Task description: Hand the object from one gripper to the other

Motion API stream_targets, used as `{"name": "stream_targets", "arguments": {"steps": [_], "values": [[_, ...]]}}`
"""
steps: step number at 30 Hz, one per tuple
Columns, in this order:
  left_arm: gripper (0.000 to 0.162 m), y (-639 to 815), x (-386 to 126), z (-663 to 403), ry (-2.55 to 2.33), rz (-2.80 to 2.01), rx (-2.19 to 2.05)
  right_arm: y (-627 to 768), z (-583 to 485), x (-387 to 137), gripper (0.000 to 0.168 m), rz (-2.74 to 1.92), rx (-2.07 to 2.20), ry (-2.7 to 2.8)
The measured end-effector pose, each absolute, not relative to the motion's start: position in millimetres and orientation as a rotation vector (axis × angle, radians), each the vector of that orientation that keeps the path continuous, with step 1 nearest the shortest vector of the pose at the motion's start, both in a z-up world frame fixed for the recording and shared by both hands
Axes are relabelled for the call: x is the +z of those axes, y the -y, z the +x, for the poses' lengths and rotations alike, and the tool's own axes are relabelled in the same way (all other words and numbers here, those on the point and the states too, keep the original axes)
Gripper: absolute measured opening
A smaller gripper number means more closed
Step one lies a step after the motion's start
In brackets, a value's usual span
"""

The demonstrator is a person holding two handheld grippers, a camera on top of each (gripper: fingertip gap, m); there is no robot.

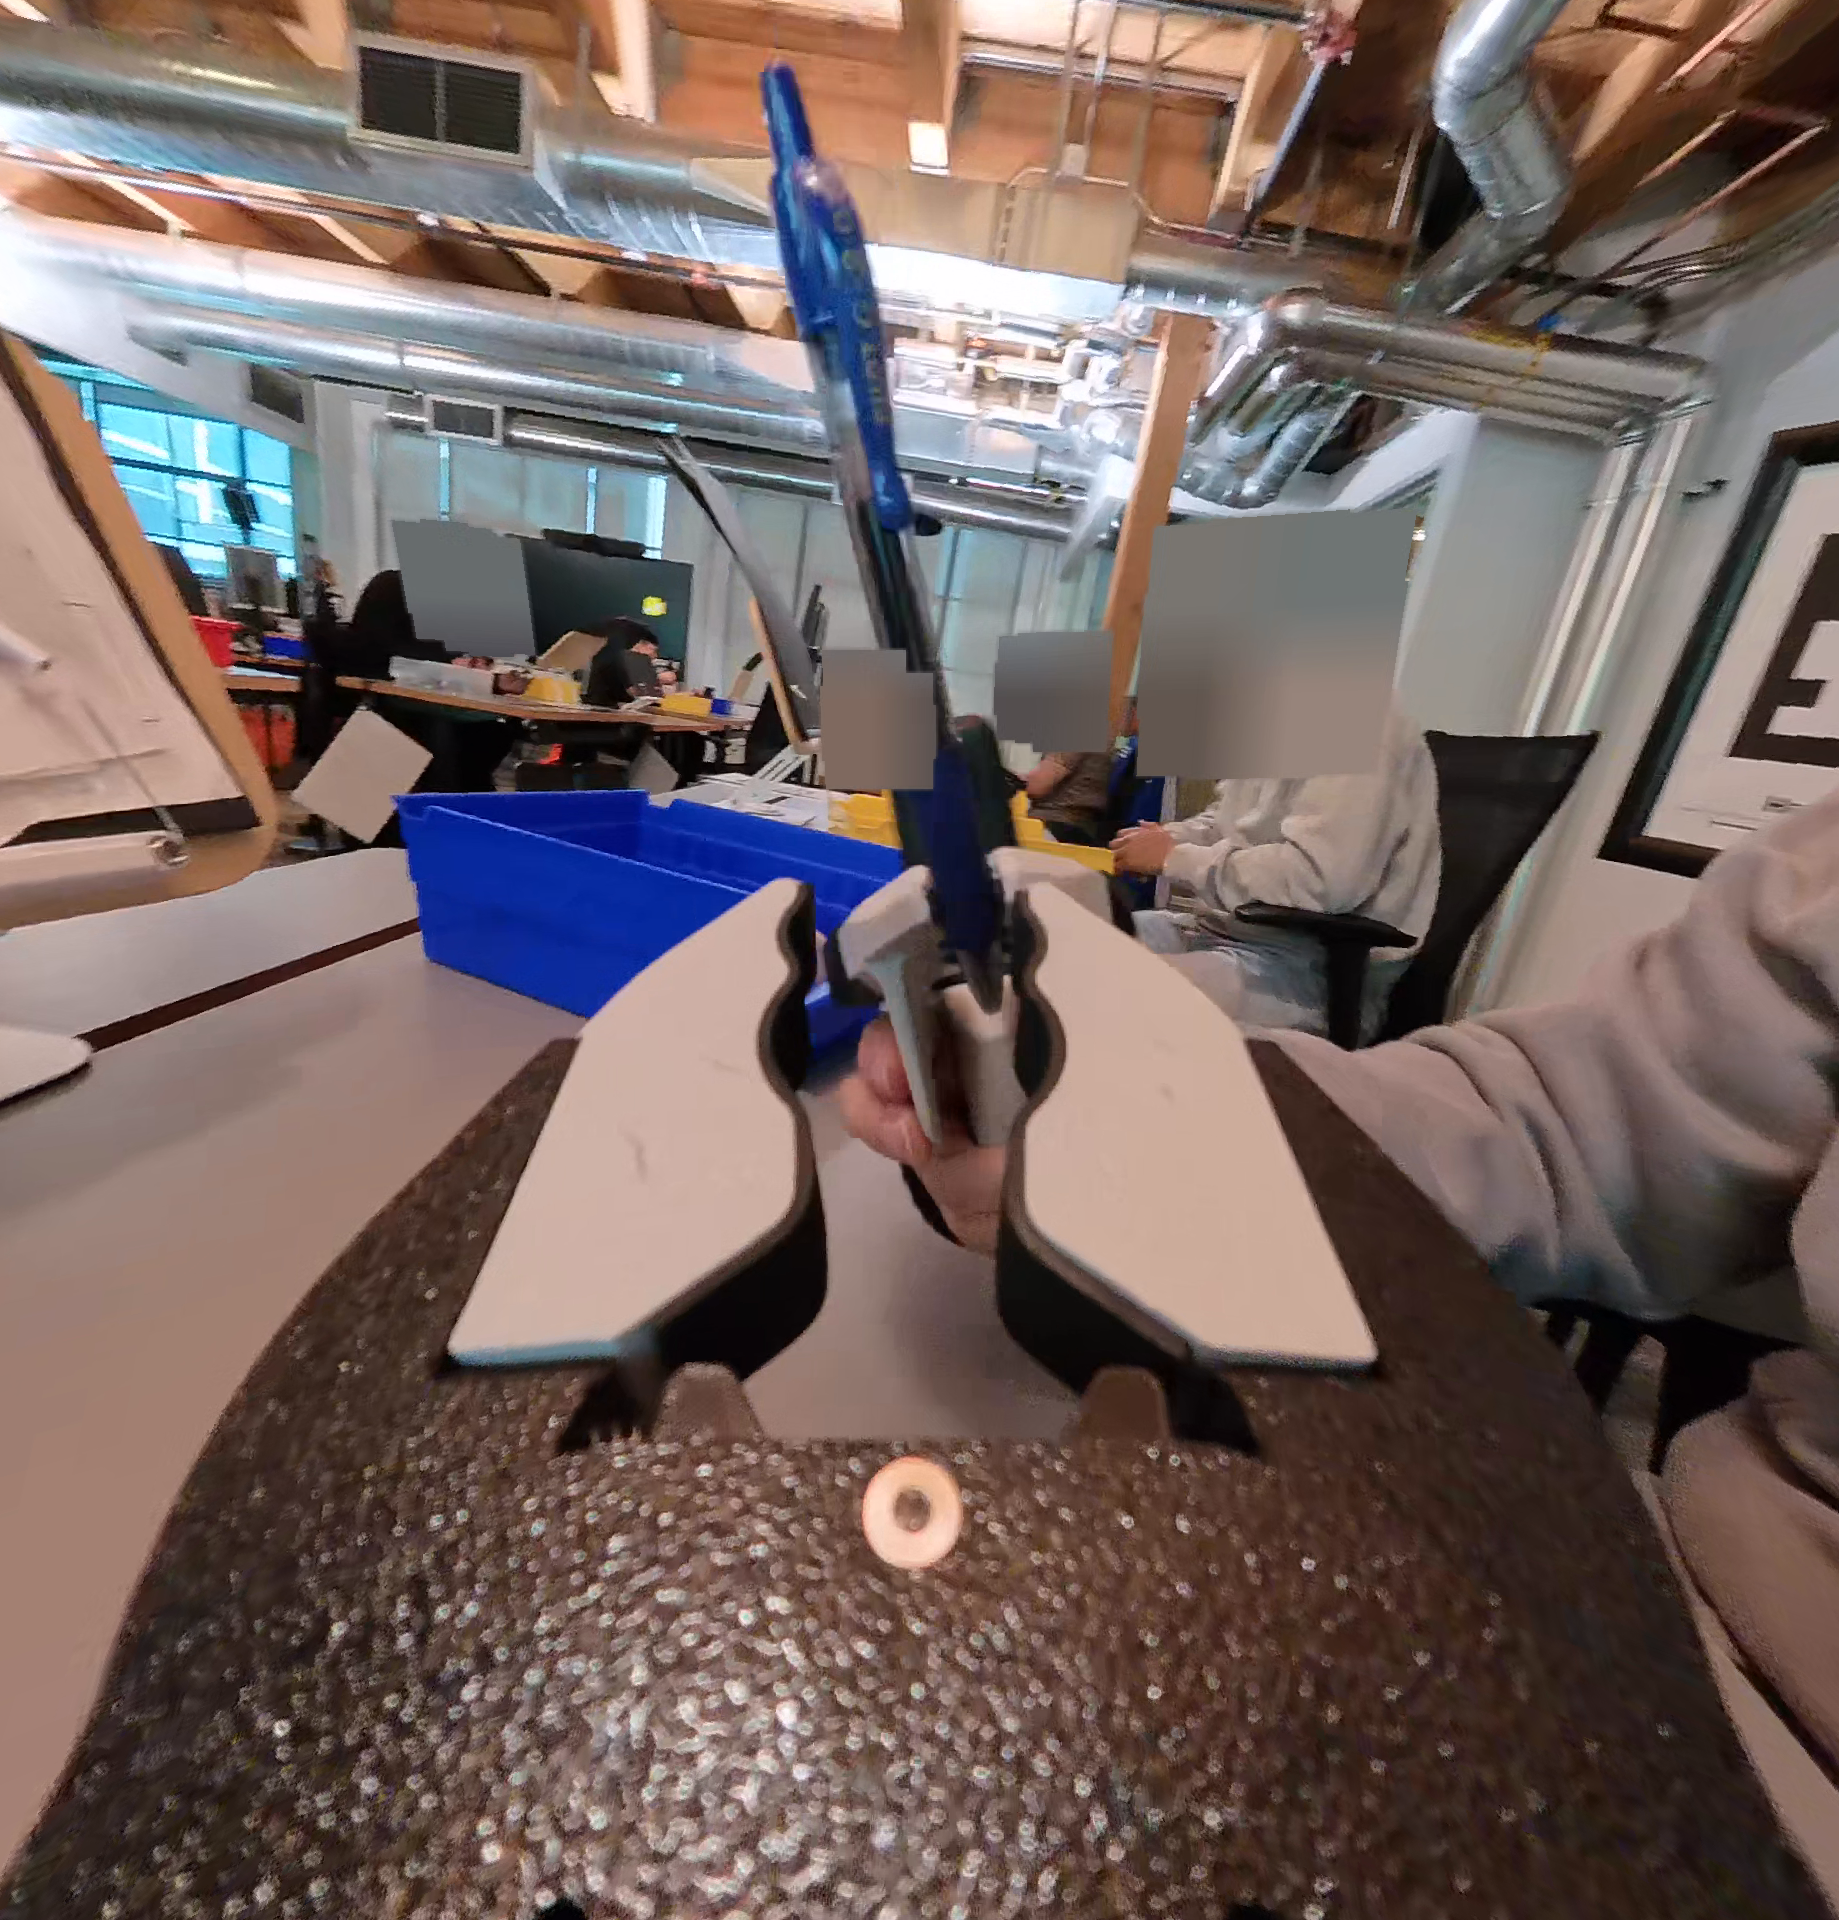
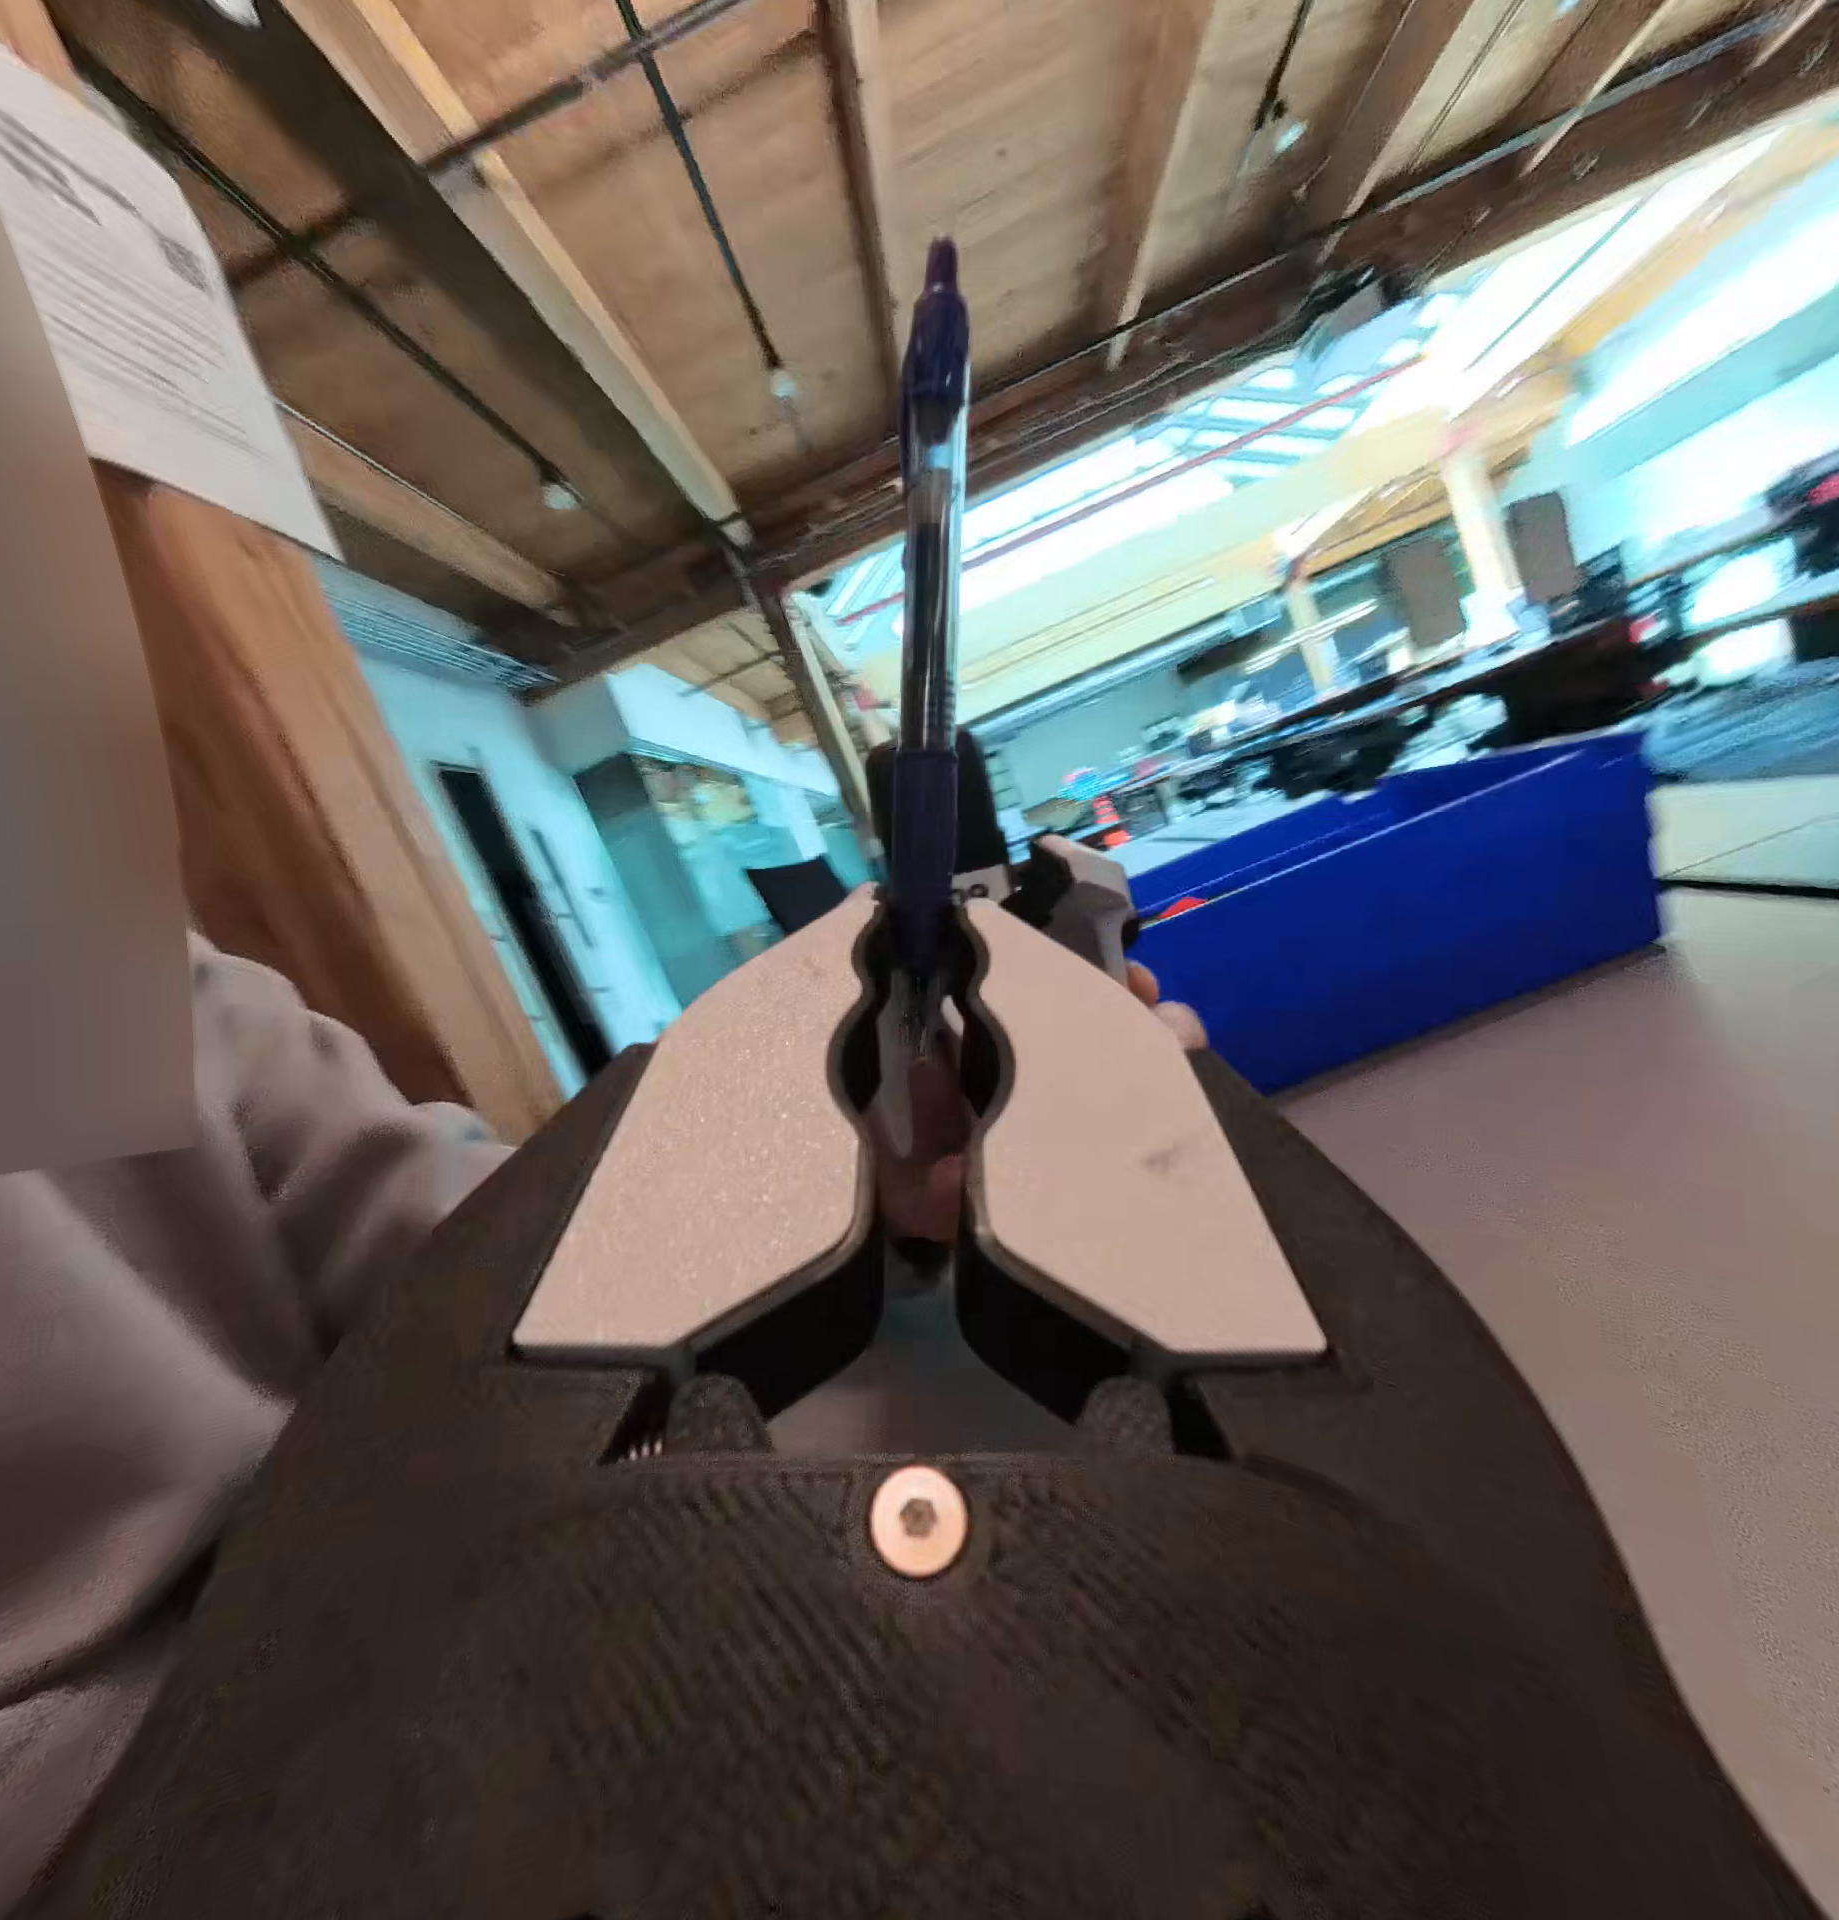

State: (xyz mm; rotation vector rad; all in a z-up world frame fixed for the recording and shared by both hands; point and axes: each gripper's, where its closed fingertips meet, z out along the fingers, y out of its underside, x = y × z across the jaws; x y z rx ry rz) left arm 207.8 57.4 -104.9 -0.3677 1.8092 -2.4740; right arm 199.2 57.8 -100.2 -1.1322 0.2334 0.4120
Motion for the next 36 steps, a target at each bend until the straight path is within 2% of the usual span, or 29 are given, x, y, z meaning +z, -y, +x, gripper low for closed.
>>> {"name": "stream_targets", "arguments": {"steps": [4, 5, 6, 9, 10, 12, 14, 16, 19, 21, 22, 25, 29, 34, 36], "values": [[0.030, -53.0, -105.1, 201.6, -1.816, -0.323, -2.507, -68.7, 190.5, -116.3, 0.010, -1.263, 0.416, -0.200], [0.025, -52.2, -105.0, 200.2, -1.821, -0.312, -2.515, -70.8, 188.7, -116.4, 0.010, -1.265, 0.407, -0.197], [0.014, -51.9, -103.9, 197.2, -1.825, -0.281, -2.527, -71.5, 190.2, -116.1, 0.010, -1.254, 0.403, -0.214], [0.012, -53.4, -109.9, 211.0, -1.836, -0.361, -2.374, -69.4, 208.5, -122.7, 0.012, -1.271, 0.275, -0.294], [0.011, -56.3, -114.1, 220.7, -1.818, -0.407, -2.259, -65.6, 218.3, -126.2, 0.016, -1.285, 0.162, -0.318], [0.011, -68.3, -123.9, 243.0, -1.791, -0.518, -1.976, -53.3, 238.1, -126.2, 0.046, -1.290, -0.103, -0.360], [0.012, -79.2, -138.8, 259.4, -1.831, -0.535, -1.622, -44.7, 240.7, -118.0, 0.056, -1.291, -0.317, -0.304], [0.012, -83.4, -149.1, 266.5, -1.829, -0.441, -1.297, -45.1, 233.1, -109.7, 0.053, -1.287, -0.426, -0.231], [0.012, -70.1, -161.9, 264.5, -1.843, -0.284, -1.024, -52.0, 225.7, -107.5, 0.049, -1.282, -0.473, -0.200], [0.012, -59.3, -167.8, 260.7, -1.855, -0.204, -0.952, -55.1, 222.2, -109.8, 0.032, -1.295, -0.507, -0.167], [0.012, -54.8, -169.9, 258.5, -1.865, -0.180, -0.948, -54.8, 221.7, -110.9, 0.015, -1.304, -0.537, -0.150], [0.012, -48.8, -172.2, 254.5, -1.899, -0.190, -1.029, -52.5, 222.5, -109.6, 0.014, -1.319, -0.538, -0.138], [0.012, -36.5, -172.7, 237.2, -1.998, -0.167, -1.341, -44.4, 222.1, -101.6, 0.014, -1.248, -0.292, -0.182], [0.050, -24.2, -170.2, 216.5, -2.158, -0.321, -1.853, -14.2, 230.3, -76.7, 0.014, -0.933, 0.084, -0.321], [0.043, -20.5, -162.9, 210.0, -2.126, -0.333, -2.017, -6.8, 238.2, -77.9, 0.013, -0.868, 0.144, -0.371]]}}
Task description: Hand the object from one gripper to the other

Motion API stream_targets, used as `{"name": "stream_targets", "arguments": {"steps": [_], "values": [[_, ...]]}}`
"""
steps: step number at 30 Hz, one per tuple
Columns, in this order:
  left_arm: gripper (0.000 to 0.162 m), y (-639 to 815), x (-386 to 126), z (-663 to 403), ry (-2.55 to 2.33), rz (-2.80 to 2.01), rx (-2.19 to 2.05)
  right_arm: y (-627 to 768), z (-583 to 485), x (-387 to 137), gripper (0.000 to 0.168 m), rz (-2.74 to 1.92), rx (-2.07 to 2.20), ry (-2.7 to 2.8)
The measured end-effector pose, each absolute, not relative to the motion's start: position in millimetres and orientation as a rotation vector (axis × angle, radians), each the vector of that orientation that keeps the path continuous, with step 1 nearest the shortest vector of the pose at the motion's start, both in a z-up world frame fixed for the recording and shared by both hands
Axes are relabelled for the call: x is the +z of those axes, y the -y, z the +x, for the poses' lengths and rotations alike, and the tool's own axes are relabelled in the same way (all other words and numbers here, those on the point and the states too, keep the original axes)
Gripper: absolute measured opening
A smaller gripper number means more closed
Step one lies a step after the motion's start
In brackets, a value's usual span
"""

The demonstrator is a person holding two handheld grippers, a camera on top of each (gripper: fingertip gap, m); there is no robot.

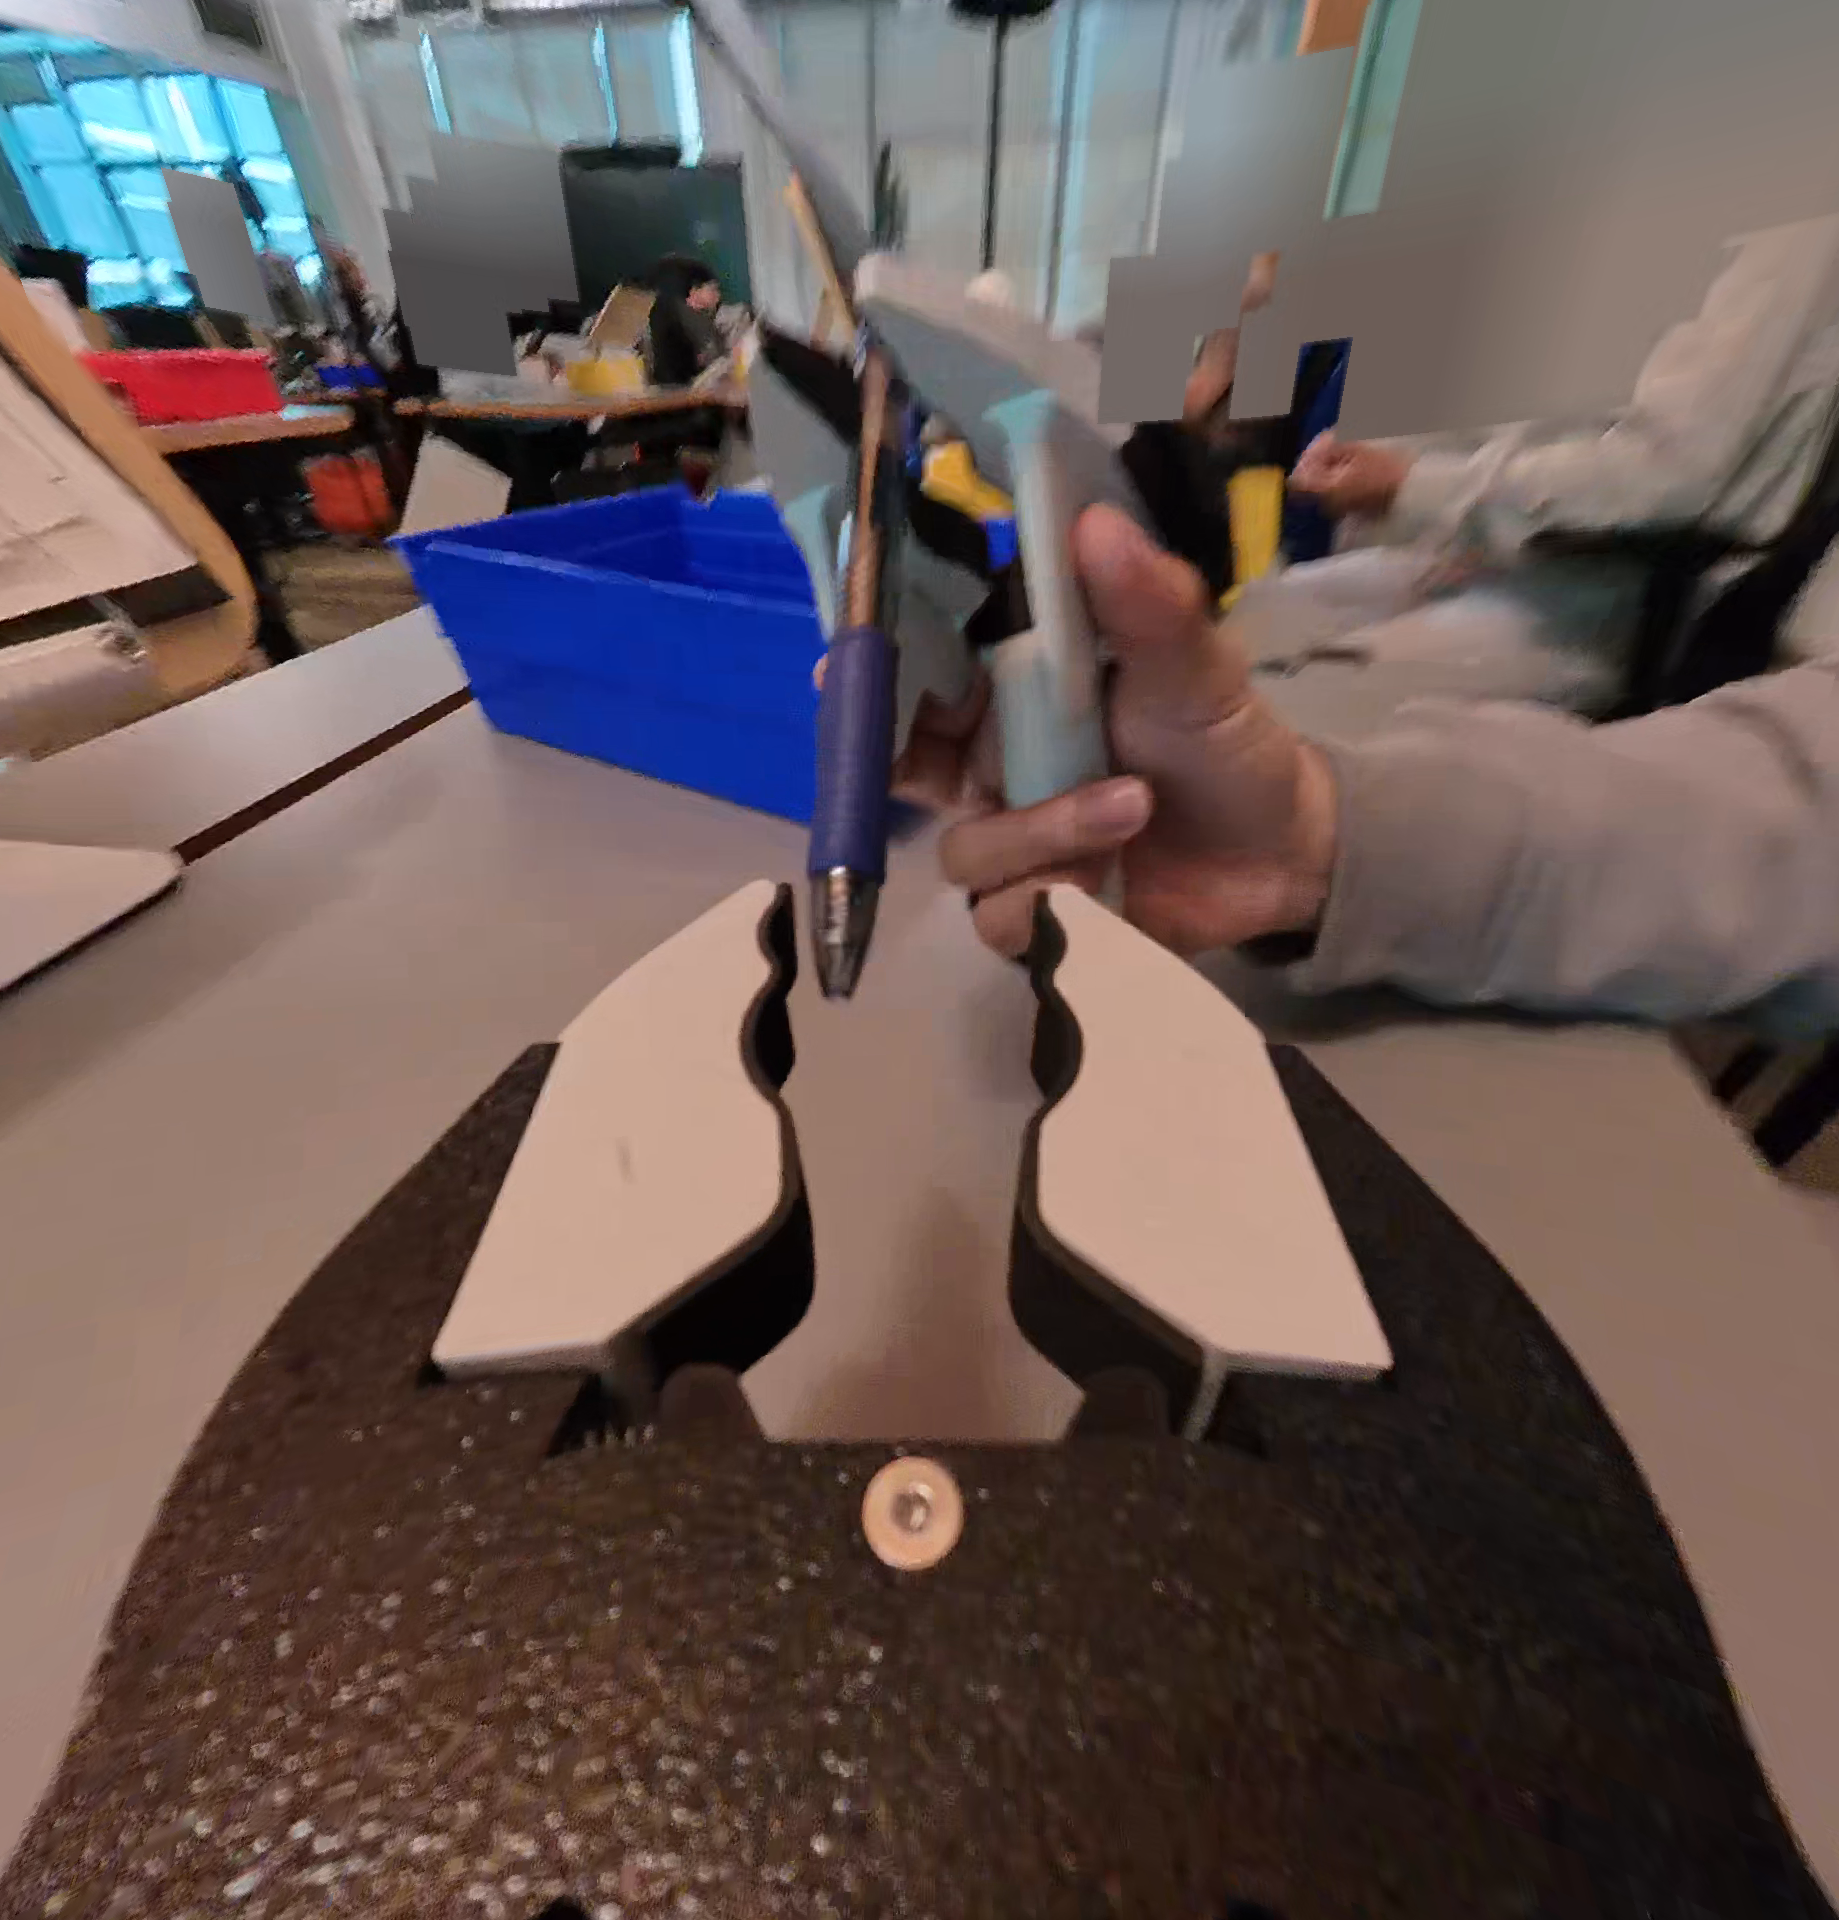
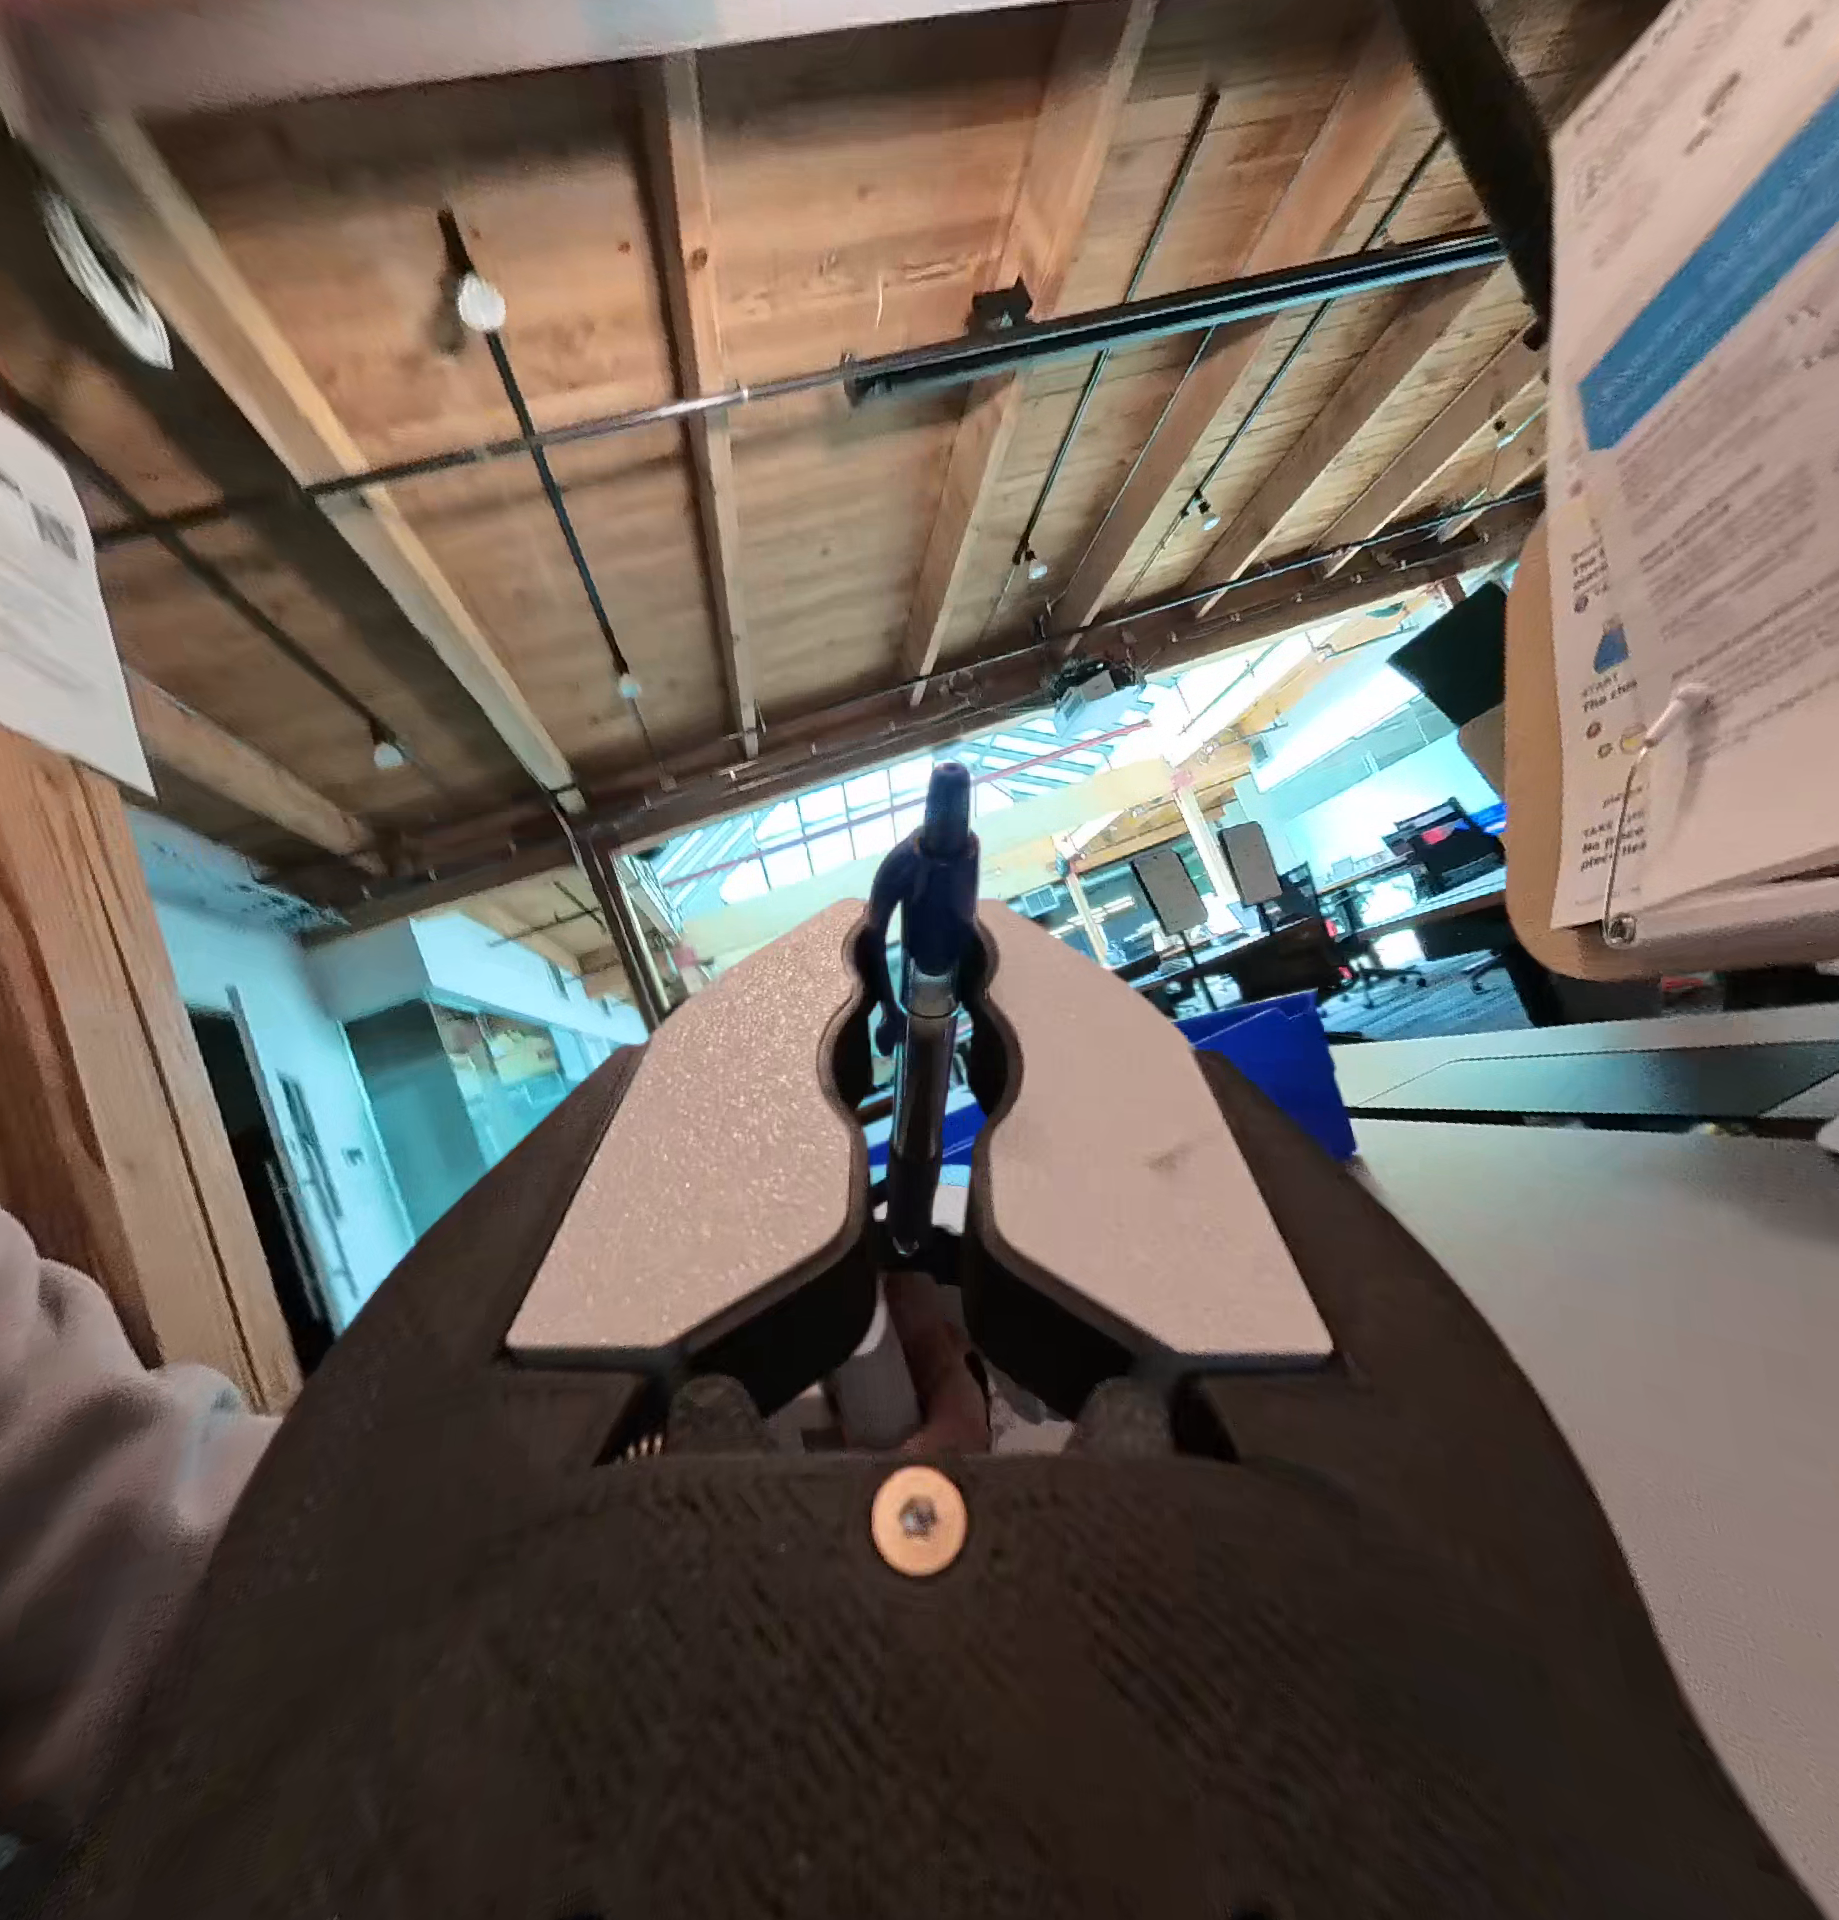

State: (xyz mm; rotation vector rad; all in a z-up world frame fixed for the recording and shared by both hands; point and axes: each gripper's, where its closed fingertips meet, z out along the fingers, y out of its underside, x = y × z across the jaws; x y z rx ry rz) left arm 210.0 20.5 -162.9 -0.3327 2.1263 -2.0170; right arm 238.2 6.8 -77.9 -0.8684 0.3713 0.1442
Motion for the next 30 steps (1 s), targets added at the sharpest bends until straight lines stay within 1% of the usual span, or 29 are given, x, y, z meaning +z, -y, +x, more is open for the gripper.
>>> {"name": "stream_targets", "arguments": {"steps": [1, 5, 8, 10, 15, 16, 18, 19, 21, 23, 24, 25, 26, 30], "values": [[0.038, -19.0, -157.0, 205.9, -2.096, -0.330, -2.108, -6.4, 239.7, -79.7, 0.013, -0.861, 0.172, -0.381], [0.036, -21.6, -141.2, 205.1, -2.015, -0.428, -2.330, -5.9, 240.2, -79.3, 0.014, -0.841, 0.198, -0.387], [0.023, -28.2, -134.7, 211.2, -1.942, -0.507, -2.400, -9.2, 236.6, -79.6, 0.013, -0.875, 0.171, -0.360], [0.011, -29.8, -136.8, 214.0, -1.954, -0.538, -2.399, -10.7, 234.4, -78.9, 0.013, -0.875, 0.165, -0.349], [0.010, -36.3, -129.4, 216.0, -1.911, -0.519, -2.391, -12.0, 240.4, -86.7, 0.015, -0.927, 0.115, -0.363], [0.010, -38.9, -129.9, 219.2, -1.909, -0.533, -2.353, -11.8, 246.1, -91.3, 0.021, -0.963, 0.036, -0.387], [0.010, -47.1, -132.5, 229.8, -1.888, -0.592, -2.242, -10.0, 258.0, -98.8, 0.052, -1.074, -0.207, -0.402], [0.010, -51.1, -134.6, 234.7, -1.891, -0.624, -2.184, -10.2, 262.1, -103.8, 0.062, -1.162, -0.359, -0.376], [0.010, -57.4, -139.8, 241.6, -1.924, -0.664, -2.072, -12.1, 268.3, -117.4, 0.073, -1.381, -0.724, -0.260], [0.010, -61.6, -144.7, 245.7, -1.958, -0.682, -1.969, -10.5, 272.6, -124.3, 0.078, -1.523, -1.159, -0.071], [0.010, -63.4, -149.5, 248.1, -1.988, -0.698, -1.906, -10.0, 272.1, -124.0, 0.075, -1.540, -1.367, 0.042], [0.010, -64.1, -154.5, 249.2, -2.022, -0.702, -1.851, -11.5, 271.1, -126.4, 0.068, -1.564, -1.524, 0.150], [0.010, -63.7, -158.0, 249.1, -2.049, -0.696, -1.821, -13.8, 271.6, -130.9, 0.065, -1.599, -1.608, 0.217], [0.010, -59.1, -156.7, 244.4, -2.067, -0.679, -1.871, -10.3, 284.2, -143.9, 0.052, -1.698, -1.688, 0.228]]}}
